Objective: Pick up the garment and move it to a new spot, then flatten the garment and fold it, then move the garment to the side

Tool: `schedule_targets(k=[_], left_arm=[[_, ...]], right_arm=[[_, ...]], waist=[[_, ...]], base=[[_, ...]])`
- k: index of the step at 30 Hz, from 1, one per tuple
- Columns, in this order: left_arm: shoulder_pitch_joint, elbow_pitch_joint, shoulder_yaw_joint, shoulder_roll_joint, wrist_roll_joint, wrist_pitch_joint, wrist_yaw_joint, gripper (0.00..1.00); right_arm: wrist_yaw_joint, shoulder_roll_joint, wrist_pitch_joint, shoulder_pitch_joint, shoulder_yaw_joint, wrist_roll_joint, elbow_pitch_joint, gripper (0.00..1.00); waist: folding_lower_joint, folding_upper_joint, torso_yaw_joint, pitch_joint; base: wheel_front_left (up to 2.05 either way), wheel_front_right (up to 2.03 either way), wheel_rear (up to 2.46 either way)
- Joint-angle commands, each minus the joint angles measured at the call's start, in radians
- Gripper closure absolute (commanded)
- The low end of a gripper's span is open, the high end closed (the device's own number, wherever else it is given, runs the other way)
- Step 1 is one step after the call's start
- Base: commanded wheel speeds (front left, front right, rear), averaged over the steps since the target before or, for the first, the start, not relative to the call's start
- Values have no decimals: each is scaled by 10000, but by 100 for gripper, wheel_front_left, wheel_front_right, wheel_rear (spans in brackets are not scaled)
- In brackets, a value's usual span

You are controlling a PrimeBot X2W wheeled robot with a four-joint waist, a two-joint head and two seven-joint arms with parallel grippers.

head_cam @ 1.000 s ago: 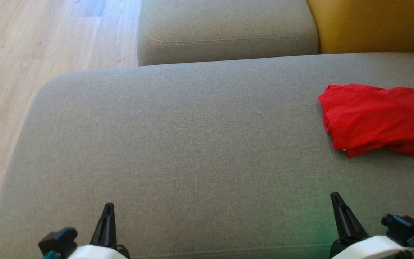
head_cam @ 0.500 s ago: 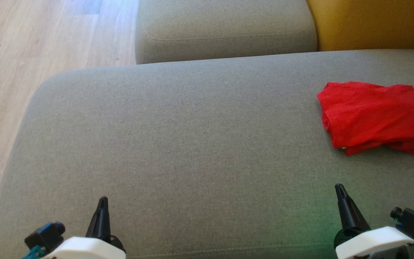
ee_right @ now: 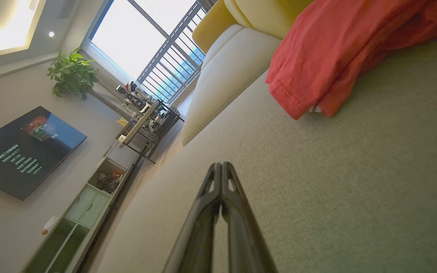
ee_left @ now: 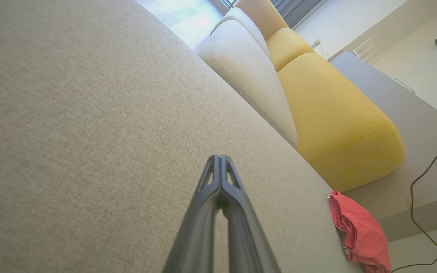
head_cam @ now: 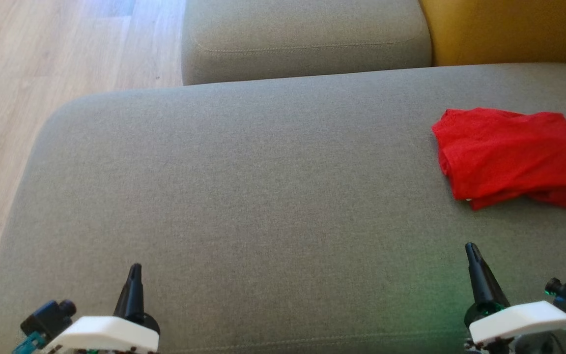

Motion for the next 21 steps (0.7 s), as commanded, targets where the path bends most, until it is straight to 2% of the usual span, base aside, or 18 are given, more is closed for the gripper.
schedule_targets(k=[1, 21], left_arm=[[-647, -264, 277, 172, -333, 61, -99, 100], [-1174, 8, 774, 182, -2754, 622, -462, 100]], right_arm=[[-2, -175, 84, -546, 53, 358, -285, 100], [-2, -195, 661, -965, -97, 2826, -190, 100]], waist=[[0, 0, -7, 10], [0, 0, -97, 134]], base=[[0, 0, 0], [0, 0, 0]])
